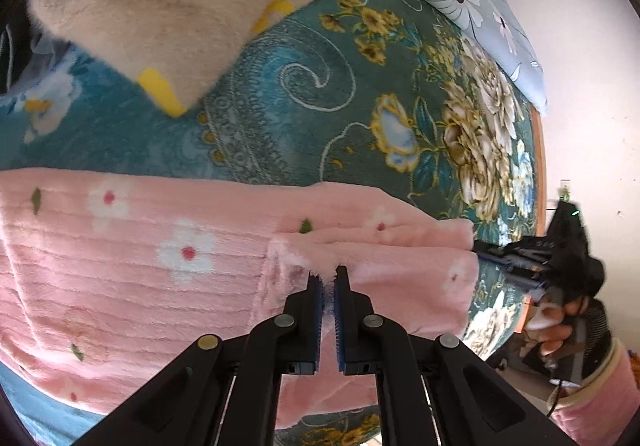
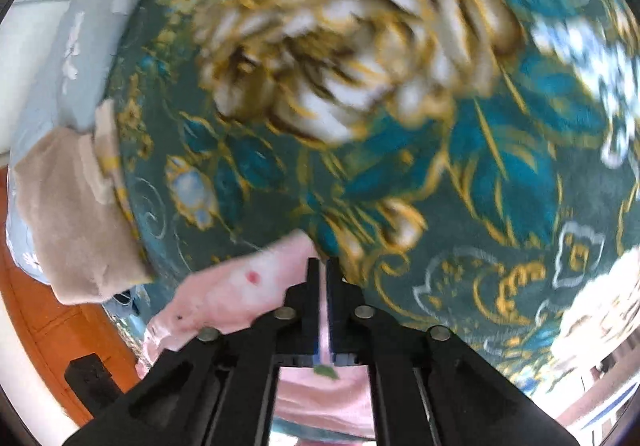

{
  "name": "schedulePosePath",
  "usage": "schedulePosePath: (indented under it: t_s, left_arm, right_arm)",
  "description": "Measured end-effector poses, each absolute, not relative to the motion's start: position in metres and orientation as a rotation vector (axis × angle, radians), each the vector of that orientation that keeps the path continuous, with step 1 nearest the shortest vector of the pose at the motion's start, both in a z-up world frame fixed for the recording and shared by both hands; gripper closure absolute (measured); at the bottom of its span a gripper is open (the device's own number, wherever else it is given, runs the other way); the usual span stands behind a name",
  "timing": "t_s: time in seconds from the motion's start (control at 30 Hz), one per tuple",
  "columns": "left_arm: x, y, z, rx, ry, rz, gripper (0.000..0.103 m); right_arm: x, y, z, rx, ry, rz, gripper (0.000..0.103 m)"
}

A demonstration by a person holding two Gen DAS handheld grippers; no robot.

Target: Fold clothes

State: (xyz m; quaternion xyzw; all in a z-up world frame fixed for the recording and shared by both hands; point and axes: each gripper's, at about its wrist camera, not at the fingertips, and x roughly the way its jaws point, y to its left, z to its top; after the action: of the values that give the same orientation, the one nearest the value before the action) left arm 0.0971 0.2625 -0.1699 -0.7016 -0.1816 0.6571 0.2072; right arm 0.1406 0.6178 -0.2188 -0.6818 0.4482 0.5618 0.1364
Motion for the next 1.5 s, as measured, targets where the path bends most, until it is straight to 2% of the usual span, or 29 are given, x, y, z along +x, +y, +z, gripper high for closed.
schedulePosePath:
  t_s: [0.07, 0.17, 0.23, 0.3, 0.43, 0.63, 0.7, 0.73, 0.77, 0.9, 1.03, 1.13, 1.23, 1.3, 1.33, 1.37, 1.5]
  left_arm:
    - [0.097, 0.264, -0.168, -1.949, -0.508, 1.824, 0.097]
    - [0.099, 0.267, -0.163, -1.935, -0.496, 1.819, 0.097]
    - [0.1, 0.267, -0.16, -1.926, -0.491, 1.816, 0.097]
    - [0.101, 0.267, -0.158, -1.92, -0.487, 1.821, 0.097]
    - [0.093, 0.26, -0.164, -1.919, -0.512, 1.87, 0.097]
    - [0.077, 0.245, -0.191, -2.039, -0.615, 1.898, 0.093]
    - [0.079, 0.235, -0.189, -2.036, -0.694, 1.883, 0.081]
    - [0.082, 0.229, -0.188, -2.035, -0.714, 1.887, 0.063]
    - [0.086, 0.224, -0.186, -2.035, -0.726, 1.895, 0.05]
    - [0.108, 0.207, -0.192, -2.023, -0.838, 1.828, 0.039]
    - [0.125, 0.218, -0.213, -2.051, -0.811, 1.72, 0.034]
    - [0.128, 0.227, -0.226, -2.068, -0.78, 1.685, 0.034]
    - [0.127, 0.232, -0.225, -2.03, -0.826, 1.647, 0.038]
    - [0.128, 0.234, -0.223, -2.016, -0.84, 1.634, 0.054]
    - [0.129, 0.235, -0.222, -2.017, -0.831, 1.629, 0.071]
    - [0.131, 0.235, -0.221, -2.019, -0.819, 1.622, 0.081]
    - [0.139, 0.233, -0.213, -1.994, -0.797, 1.657, 0.089]
  right_arm:
    - [0.149, 0.617, -0.227, -1.962, 1.376, 1.574, 0.077]
    - [0.151, 0.611, -0.234, -1.974, 1.389, 1.543, 0.077]
    - [0.152, 0.607, -0.235, -1.988, 1.388, 1.532, 0.091]
    - [0.154, 0.605, -0.232, -1.978, 1.415, 1.532, 0.096]
    - [0.14, 0.614, -0.213, -1.853, 1.446, 1.637, 0.098]
    - [0.111, 0.595, -0.234, -1.866, 1.376, 1.637, 0.097]
    - [0.112, 0.59, -0.234, -1.857, 1.386, 1.659, 0.09]
    - [0.112, 0.59, -0.232, -1.851, 1.386, 1.676, 0.089]
    - [0.113, 0.593, -0.228, -1.842, 1.387, 1.692, 0.084]
    - [0.128, 0.608, -0.207, -1.752, 1.423, 1.755, 0.075]
    - [0.151, 0.607, -0.186, -1.736, 1.418, 1.792, 0.074]
    - [0.17, 0.603, -0.175, -1.76, 1.405, 1.796, 0.074]
    - [0.177, 0.59, -0.178, -1.789, 1.406, 1.777, 0.074]
    - [0.184, 0.586, -0.177, -1.809, 1.391, 1.77, 0.074]
    - [0.185, 0.585, -0.177, -1.812, 1.389, 1.766, 0.074]
    - [0.187, 0.583, -0.177, -1.813, 1.389, 1.762, 0.074]
    - [0.186, 0.577, -0.169, -1.805, 1.397, 1.773, 0.074]
